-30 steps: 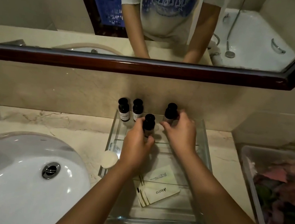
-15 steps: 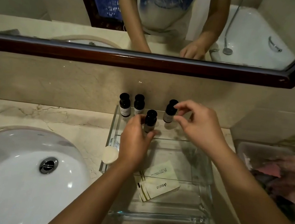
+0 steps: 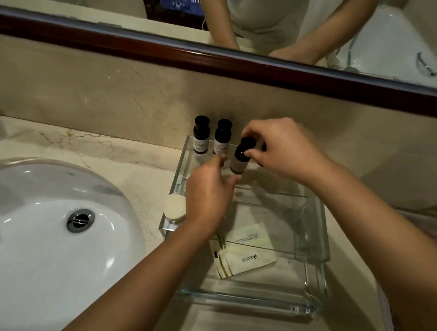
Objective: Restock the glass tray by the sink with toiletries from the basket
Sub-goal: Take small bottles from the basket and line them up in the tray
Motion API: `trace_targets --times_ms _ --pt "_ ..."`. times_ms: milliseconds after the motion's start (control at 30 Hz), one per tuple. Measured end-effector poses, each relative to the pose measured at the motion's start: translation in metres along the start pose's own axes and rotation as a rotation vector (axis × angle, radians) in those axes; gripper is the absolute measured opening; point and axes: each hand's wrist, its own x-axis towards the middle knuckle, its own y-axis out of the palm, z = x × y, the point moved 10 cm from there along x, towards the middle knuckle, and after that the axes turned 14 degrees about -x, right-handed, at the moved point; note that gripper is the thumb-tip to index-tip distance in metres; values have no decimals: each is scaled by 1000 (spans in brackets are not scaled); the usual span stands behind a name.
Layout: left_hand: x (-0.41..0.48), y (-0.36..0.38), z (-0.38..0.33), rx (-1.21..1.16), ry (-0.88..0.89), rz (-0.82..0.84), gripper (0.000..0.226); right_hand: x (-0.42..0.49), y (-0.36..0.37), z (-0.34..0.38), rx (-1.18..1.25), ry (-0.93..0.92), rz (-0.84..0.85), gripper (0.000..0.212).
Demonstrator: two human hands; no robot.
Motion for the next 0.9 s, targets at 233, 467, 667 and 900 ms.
trace_targets --times_ms 233,467,667,900 --pt "-7 25 -5 280 132 315 36 12 -5 -11 -21 88 7 29" --pt "-11 45 -10 481 244 422 49 15 -3 -15 18 115 -19 29" --pt "-8 46 -11 479 228 353 49 13 1 -17 47 124 -36 31" --pt "-7 45 -11 490 220 330 49 13 0 -15 39 107 -30 28"
